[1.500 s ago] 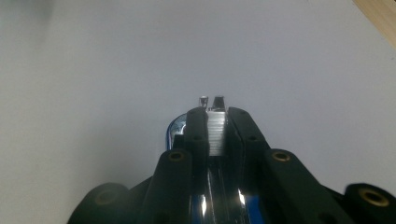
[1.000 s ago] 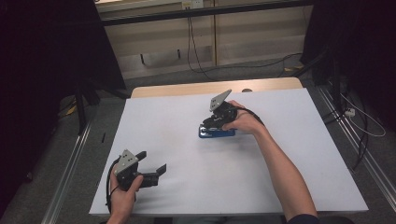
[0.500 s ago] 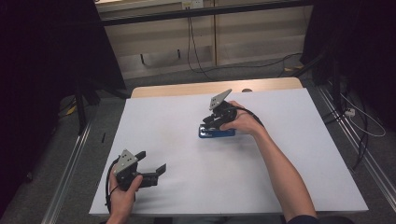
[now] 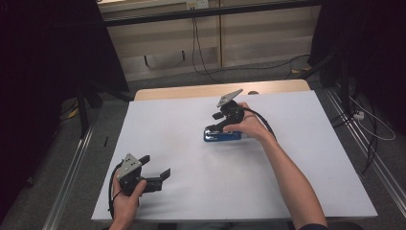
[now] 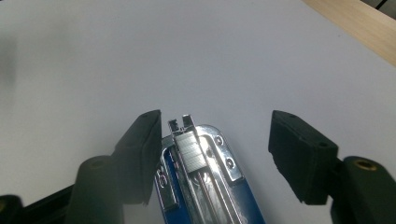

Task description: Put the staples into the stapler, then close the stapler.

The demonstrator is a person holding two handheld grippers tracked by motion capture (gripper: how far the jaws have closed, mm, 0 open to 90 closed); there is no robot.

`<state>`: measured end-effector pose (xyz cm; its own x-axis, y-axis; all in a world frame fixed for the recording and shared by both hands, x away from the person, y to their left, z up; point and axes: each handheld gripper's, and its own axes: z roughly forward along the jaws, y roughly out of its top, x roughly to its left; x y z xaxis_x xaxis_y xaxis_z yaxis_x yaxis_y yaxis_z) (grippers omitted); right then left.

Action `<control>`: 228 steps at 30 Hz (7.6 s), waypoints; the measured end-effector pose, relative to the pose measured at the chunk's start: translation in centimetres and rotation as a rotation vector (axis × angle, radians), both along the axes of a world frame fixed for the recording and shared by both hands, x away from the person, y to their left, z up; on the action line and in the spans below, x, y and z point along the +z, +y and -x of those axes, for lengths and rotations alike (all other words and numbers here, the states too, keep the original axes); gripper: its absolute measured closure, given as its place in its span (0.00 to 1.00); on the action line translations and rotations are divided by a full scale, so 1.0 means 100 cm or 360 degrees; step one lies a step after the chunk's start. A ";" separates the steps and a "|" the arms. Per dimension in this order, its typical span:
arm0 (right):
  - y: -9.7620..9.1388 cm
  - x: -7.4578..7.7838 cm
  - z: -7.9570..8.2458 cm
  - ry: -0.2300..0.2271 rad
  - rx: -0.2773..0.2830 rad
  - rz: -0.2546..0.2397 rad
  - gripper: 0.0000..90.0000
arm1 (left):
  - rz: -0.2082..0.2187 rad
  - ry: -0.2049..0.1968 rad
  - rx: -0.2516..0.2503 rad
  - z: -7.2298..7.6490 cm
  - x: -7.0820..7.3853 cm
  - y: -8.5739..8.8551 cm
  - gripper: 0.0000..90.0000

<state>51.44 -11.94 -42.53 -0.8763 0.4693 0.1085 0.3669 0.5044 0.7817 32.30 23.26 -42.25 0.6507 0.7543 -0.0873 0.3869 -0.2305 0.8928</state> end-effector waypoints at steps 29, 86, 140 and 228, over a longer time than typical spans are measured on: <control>-0.016 0.001 0.014 -0.0006 -0.0387 -0.0066 0.09 | -0.0011 0.0021 0.0006 -0.001 -0.002 -0.002 0.05; -0.093 0.008 0.105 -0.0387 -0.0950 -0.0174 0.05 | -0.0032 0.0009 0.0044 -0.002 -0.003 -0.001 0.05; -0.128 -0.015 0.150 -0.0343 -0.1131 -0.0174 0.04 | -0.0038 -0.0004 -0.0162 -0.051 -0.013 -0.064 0.06; -0.131 -0.030 0.139 -0.0238 -0.0875 -0.0141 1.00 | -0.0171 0.0148 -0.0323 -0.132 -0.029 -0.151 1.00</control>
<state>37.52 -25.04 -45.52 -0.5147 0.8551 0.0617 0.4386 0.2008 0.8759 45.53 8.11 -45.11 0.7827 0.6173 -0.0801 0.4025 -0.4037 0.8216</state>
